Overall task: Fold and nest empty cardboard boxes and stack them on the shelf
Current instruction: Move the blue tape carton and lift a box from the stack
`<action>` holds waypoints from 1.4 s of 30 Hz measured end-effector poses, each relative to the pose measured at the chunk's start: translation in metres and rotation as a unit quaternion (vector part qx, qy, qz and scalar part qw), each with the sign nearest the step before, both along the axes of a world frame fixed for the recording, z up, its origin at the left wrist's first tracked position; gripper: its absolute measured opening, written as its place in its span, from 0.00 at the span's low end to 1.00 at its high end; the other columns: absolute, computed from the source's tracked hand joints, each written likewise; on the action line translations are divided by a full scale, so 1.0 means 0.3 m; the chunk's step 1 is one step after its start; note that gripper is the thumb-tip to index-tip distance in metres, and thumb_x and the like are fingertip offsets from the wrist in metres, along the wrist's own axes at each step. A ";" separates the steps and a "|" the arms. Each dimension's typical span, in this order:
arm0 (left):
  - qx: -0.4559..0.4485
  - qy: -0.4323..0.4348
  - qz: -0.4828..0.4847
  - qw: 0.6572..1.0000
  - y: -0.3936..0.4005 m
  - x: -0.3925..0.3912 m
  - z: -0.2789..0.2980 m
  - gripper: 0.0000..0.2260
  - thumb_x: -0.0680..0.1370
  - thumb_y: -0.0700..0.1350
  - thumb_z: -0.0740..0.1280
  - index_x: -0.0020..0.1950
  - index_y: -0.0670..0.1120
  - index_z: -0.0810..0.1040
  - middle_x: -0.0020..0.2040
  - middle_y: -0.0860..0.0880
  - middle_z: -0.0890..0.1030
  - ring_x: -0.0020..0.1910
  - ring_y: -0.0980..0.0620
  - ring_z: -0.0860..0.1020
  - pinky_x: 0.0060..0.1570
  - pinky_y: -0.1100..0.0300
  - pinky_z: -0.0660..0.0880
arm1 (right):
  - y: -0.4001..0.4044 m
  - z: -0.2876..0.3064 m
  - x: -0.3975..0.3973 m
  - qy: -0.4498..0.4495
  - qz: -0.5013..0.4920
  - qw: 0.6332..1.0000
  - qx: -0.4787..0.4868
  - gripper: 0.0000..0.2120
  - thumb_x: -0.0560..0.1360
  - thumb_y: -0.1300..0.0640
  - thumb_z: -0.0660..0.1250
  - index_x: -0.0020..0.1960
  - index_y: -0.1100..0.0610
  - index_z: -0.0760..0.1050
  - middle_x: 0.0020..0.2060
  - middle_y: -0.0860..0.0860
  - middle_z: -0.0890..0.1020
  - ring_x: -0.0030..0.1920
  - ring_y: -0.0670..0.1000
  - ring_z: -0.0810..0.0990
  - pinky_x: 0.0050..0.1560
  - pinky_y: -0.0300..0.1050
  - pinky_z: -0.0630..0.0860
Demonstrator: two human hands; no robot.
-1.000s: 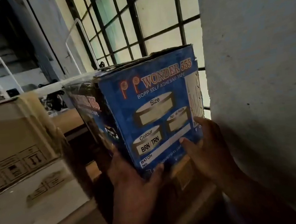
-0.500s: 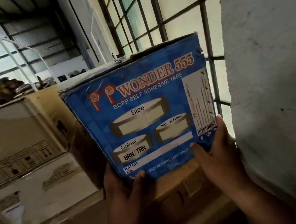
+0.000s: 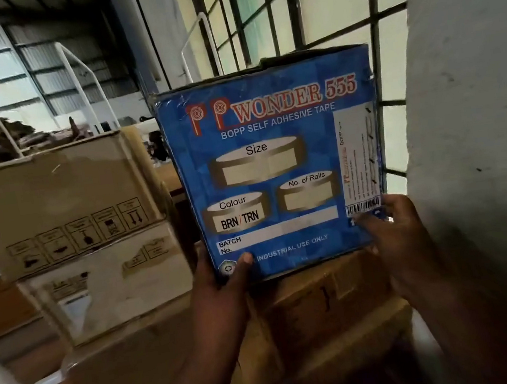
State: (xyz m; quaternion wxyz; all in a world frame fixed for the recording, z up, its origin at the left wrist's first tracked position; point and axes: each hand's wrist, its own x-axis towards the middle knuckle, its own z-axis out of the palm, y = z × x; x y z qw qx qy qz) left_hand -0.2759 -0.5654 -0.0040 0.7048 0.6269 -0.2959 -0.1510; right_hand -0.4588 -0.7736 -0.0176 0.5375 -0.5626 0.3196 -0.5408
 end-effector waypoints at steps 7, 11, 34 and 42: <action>-0.031 -0.030 -0.040 0.998 0.041 -0.001 0.093 0.23 0.80 0.47 0.75 0.74 0.61 0.76 0.61 0.57 0.87 0.58 0.56 0.86 0.50 0.59 0.86 | 0.069 0.062 -0.020 -0.117 0.027 0.993 0.021 0.18 0.76 0.49 0.73 0.64 0.46 0.75 0.65 0.48 0.83 0.65 0.54 0.84 0.57 0.60 0.86; -0.029 -0.072 -0.057 0.995 0.051 0.018 0.192 0.24 0.81 0.49 0.74 0.75 0.62 0.74 0.64 0.56 0.86 0.61 0.53 0.86 0.56 0.49 0.85 | 0.087 0.142 -0.027 -0.143 0.015 0.990 -0.002 0.17 0.75 0.49 0.72 0.63 0.45 0.75 0.65 0.48 0.82 0.65 0.54 0.83 0.57 0.61 0.85; -0.197 -0.199 0.050 0.959 0.364 0.081 0.969 0.16 0.82 0.47 0.73 0.70 0.56 0.78 0.55 0.53 0.88 0.55 0.50 0.87 0.56 0.44 0.86 | 0.302 0.947 0.142 -0.253 0.069 0.945 -0.194 0.15 0.85 0.57 0.69 0.71 0.55 0.73 0.65 0.48 0.83 0.64 0.50 0.84 0.52 0.56 0.87; -0.180 -0.191 0.128 0.956 0.642 0.303 0.951 0.14 0.82 0.51 0.74 0.66 0.57 0.78 0.59 0.49 0.87 0.55 0.47 0.88 0.55 0.46 0.86 | 0.492 0.978 0.437 -0.236 0.152 0.932 -0.228 0.10 0.85 0.56 0.71 0.61 0.44 0.75 0.66 0.48 0.82 0.64 0.50 0.83 0.53 0.57 0.88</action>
